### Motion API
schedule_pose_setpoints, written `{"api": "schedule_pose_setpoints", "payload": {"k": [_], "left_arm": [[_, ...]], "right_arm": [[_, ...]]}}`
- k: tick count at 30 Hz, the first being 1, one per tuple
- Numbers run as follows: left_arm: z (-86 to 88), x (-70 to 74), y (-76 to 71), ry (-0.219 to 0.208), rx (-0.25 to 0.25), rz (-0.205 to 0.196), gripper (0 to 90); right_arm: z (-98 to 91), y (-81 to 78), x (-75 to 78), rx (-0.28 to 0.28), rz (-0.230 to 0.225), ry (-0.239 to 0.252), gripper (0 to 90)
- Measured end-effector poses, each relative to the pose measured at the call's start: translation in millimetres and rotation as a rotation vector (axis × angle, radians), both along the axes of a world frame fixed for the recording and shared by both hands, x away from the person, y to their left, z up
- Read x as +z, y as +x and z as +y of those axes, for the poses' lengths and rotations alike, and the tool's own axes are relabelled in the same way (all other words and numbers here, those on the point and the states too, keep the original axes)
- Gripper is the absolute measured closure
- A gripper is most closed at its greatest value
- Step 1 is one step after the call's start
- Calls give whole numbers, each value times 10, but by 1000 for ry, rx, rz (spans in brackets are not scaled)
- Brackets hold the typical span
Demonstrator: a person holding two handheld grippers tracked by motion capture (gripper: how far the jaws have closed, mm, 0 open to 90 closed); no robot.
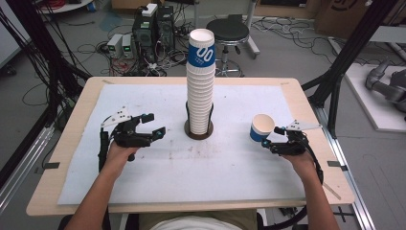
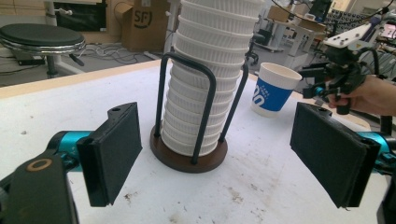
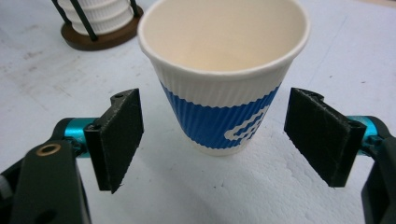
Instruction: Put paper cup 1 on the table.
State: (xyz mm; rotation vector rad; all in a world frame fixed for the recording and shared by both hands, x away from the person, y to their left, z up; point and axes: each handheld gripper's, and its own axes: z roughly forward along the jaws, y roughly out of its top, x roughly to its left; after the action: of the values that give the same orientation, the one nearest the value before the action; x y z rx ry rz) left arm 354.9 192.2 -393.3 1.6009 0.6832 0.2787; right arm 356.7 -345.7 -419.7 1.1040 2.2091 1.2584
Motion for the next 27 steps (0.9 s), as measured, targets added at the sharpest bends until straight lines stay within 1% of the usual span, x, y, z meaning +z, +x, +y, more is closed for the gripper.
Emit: {"api": "schedule_pose_setpoints", "payload": {"k": [2, 5, 7, 9, 11, 12, 13, 15, 17, 20, 22, 27], "left_arm": [[2, 0, 1, 0, 3, 1, 163], [2, 1, 0, -2, 7, -2, 163], [2, 4, -3, -4, 7, -4, 163], [2, 7, -5, -7, 7, -5, 163], [5, 6, -3, -8, 7, -4, 163], [6, 3, 1, -7, 8, -5, 163], [8, 0, 5, -6, 7, -3, 163], [8, -1, 7, -13, 7, 1, 163], [15, 2, 5, -22, 8, -4, 163], [36, 3, 11, -30, 6, -6, 163], [48, 3, 12, -34, 5, -4, 163], [69, 25, -14, -32, 10, -13, 163]], "right_arm": [[-17, -58, 57, -2, -25, 20, 202], [-10, -124, 153, 11, -64, 61, 202], [16, -155, 217, 28, -87, 80, 202], [58, -177, 286, 46, -106, 88, 202], [100, -197, 362, 61, -135, 106, 202], [118, -210, 382, 66, -134, 115, 202], [141, -221, 404, 76, -142, 116, 202], [186, -239, 437, 95, -146, 117, 202], [232, -243, 475, 105, -148, 117, 202], [323, -241, 547, 133, -149, 137, 201], [392, -244, 582, 153, -150, 142, 201], [547, -245, 604, 198, -147, 118, 201]]}}
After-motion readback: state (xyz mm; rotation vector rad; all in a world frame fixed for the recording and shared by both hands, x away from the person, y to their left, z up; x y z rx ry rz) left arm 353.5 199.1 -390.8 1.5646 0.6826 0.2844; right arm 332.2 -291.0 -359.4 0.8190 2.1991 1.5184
